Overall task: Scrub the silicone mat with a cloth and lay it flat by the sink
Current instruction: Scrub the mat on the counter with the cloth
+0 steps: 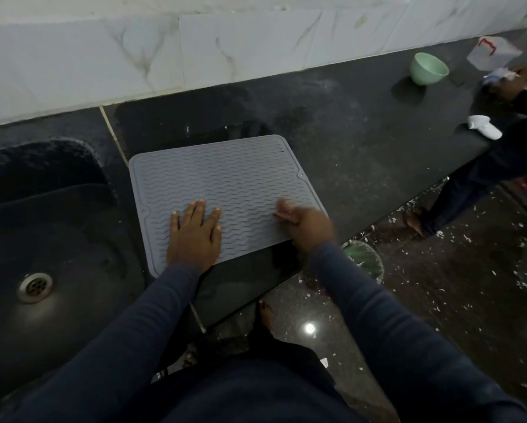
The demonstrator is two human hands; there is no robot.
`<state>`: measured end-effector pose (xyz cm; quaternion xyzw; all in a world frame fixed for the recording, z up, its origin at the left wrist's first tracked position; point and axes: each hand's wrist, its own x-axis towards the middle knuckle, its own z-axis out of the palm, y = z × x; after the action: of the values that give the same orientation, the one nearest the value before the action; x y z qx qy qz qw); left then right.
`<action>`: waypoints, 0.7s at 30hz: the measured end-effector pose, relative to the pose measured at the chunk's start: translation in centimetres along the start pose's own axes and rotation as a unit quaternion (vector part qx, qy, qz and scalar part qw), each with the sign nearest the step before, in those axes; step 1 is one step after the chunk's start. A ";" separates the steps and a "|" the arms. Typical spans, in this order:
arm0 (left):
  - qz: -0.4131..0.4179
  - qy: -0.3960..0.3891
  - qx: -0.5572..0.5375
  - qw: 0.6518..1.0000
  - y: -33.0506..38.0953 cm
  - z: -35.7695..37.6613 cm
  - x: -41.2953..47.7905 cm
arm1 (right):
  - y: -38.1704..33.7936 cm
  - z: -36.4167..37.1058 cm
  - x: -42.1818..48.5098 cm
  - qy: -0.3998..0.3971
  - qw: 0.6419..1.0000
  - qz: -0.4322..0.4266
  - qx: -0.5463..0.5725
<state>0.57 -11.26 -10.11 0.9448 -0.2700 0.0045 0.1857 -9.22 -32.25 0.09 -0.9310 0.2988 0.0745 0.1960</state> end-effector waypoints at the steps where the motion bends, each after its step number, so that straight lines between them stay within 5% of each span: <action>1: -0.001 0.004 -0.001 1.000 0.0 0.0 0.0 | -2.0 1.5 -1.5 -0.036 0.998 -0.045 0.005; 4: 0.001 0.009 -0.010 1.000 0.1 -0.1 -0.1 | -2.3 4.3 -4.5 -0.094 0.990 -0.103 -0.030; 9: 0.002 0.002 -0.007 1.000 0.0 -0.1 -0.2 | 6.9 -0.8 0.0 0.030 0.994 0.097 -0.051; 12: 0.001 0.001 -0.002 1.000 -0.1 -0.2 -0.1 | 7.4 -3.2 2.7 0.010 0.984 0.151 -0.096; 17: -0.006 -0.009 -0.002 1.000 -0.1 -0.3 0.0 | -1.9 0.6 -0.1 -0.016 0.999 -0.031 0.009; 21: 0.017 -0.037 0.023 0.999 -0.5 -0.2 0.1 | -6.4 5.1 -3.6 -0.080 0.975 -0.198 -0.057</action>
<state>0.90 -10.82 -10.11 0.9435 -0.2928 -0.0211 0.1537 -8.46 -23.50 -1.60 -0.9722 0.0871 0.1256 0.1772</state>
